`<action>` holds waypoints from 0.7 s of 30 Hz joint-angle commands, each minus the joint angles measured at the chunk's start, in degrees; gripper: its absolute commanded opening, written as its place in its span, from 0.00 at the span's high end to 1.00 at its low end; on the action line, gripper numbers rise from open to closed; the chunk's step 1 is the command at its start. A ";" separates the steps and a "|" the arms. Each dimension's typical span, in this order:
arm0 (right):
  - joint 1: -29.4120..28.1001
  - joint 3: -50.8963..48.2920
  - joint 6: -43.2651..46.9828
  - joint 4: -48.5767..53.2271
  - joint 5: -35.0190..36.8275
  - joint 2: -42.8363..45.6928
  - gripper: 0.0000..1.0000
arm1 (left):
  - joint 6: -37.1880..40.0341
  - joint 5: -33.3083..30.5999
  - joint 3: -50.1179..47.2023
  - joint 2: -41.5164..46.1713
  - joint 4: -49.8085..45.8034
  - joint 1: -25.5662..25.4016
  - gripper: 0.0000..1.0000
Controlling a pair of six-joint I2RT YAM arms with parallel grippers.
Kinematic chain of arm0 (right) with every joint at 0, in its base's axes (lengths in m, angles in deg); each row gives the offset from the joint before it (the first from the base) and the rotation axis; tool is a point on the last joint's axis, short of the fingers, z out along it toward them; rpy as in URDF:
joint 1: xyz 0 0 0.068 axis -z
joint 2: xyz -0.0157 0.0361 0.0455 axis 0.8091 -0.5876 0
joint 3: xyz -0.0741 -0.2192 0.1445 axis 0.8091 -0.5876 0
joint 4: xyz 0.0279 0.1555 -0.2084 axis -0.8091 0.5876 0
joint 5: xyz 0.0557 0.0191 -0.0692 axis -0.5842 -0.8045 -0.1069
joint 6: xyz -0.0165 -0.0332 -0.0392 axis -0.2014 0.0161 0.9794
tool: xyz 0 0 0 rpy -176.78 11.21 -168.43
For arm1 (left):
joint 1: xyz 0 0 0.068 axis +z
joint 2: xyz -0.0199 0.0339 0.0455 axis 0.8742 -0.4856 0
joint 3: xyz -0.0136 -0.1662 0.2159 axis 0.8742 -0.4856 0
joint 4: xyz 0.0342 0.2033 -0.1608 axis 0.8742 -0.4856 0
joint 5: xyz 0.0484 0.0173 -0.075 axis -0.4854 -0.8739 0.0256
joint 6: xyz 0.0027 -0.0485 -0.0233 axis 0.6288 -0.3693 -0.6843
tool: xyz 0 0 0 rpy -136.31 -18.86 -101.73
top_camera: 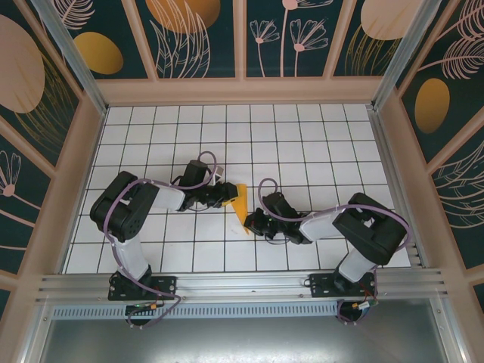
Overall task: Fold a paper plane with a square sheet of paper (pick it up from the middle)
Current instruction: Fold the wing for the fifth time at the center of the table.
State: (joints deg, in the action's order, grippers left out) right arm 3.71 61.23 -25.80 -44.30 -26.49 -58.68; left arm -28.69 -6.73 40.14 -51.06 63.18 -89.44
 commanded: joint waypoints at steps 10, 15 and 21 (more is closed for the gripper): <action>-0.15 -1.33 -0.26 4.15 -2.61 -3.02 1.00 | 3.38 0.22 1.28 -3.23 -0.92 -1.51 0.51; -0.19 -0.91 -0.02 4.15 -2.93 -3.48 1.00 | 3.61 0.58 2.31 -1.32 -1.76 -2.95 0.49; 0.03 -0.76 0.00 4.22 -2.96 -3.79 1.00 | 2.33 -4.38 -0.04 4.42 -2.56 -3.13 0.49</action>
State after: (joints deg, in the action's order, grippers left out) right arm 3.82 61.25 -26.02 -46.03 -28.08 -59.77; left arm -26.77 -8.02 41.38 -50.16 62.79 -91.74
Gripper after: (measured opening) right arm 0.049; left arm 0.510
